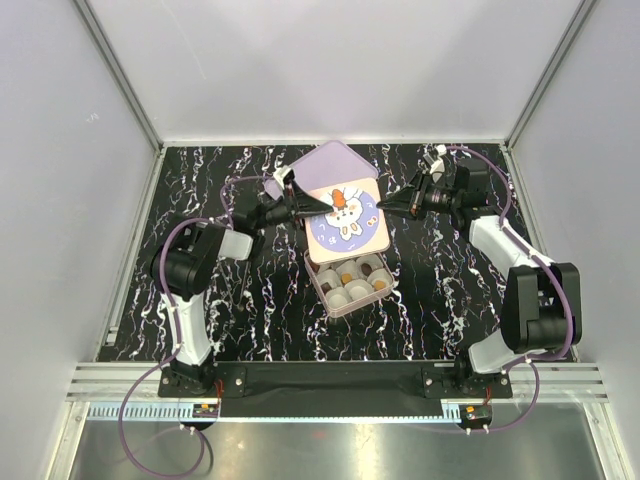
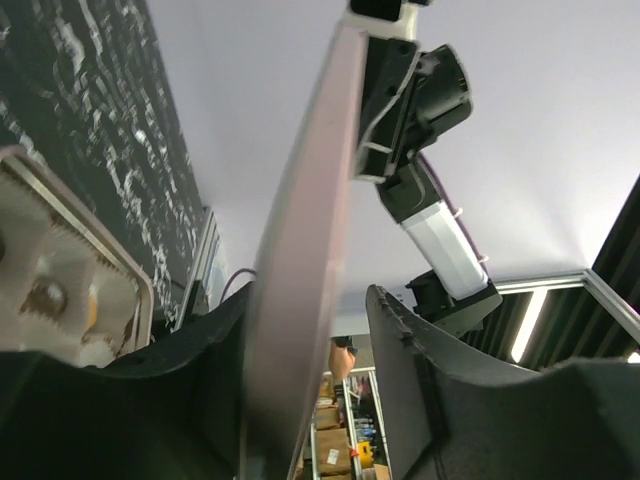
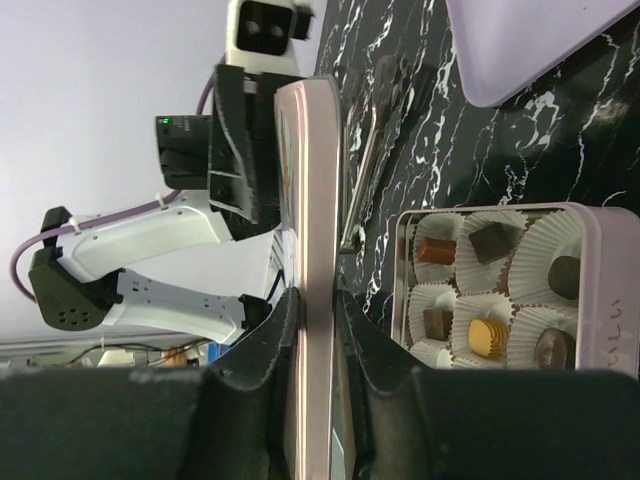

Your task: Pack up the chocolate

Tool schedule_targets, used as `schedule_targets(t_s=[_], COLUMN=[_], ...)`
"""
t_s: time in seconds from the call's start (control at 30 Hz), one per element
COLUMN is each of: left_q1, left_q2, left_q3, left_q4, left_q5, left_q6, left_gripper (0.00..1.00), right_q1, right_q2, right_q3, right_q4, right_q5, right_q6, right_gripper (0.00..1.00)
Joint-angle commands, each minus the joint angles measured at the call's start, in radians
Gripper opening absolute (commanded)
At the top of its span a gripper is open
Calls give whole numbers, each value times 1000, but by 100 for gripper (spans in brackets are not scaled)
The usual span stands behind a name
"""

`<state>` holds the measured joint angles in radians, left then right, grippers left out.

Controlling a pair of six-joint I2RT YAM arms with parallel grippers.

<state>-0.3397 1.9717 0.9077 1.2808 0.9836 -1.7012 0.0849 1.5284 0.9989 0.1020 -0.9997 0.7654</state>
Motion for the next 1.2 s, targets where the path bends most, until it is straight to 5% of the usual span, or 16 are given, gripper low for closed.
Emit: schedule_targets(t_s=[0.0, 0.13, 0.5, 0.63, 0.83, 0.97, 1.17], left_q1=[7, 27, 67, 83, 116, 119, 119], left_q2=[-80, -111, -172, -198, -330, -503, -568], left_q3=[-59, -125, -250, -274, -256, -150, -84], left_q4=[381, 354, 341, 217, -231, -964, -1247], left_q5=[-2, 3, 3, 6, -23, -260, -459], left_q6=[52, 84, 127, 178, 446, 812, 968], left_gripper=[52, 62, 63, 62, 62, 69, 74], right_q1=[6, 3, 3, 3, 3, 4, 6], right_q2=[-11, -14, -40, -43, -39, -24, 16], right_q3=[14, 29, -13, -28, -39, -42, -39], right_q4=[59, -19, -96, -96, -127, -134, -64], right_q5=[-83, -103, -139, -139, -145, -143, -157], right_q6=[-14, -67, -113, -110, -112, -126, -95], right_gripper=[5, 0, 0, 0, 0, 0, 0])
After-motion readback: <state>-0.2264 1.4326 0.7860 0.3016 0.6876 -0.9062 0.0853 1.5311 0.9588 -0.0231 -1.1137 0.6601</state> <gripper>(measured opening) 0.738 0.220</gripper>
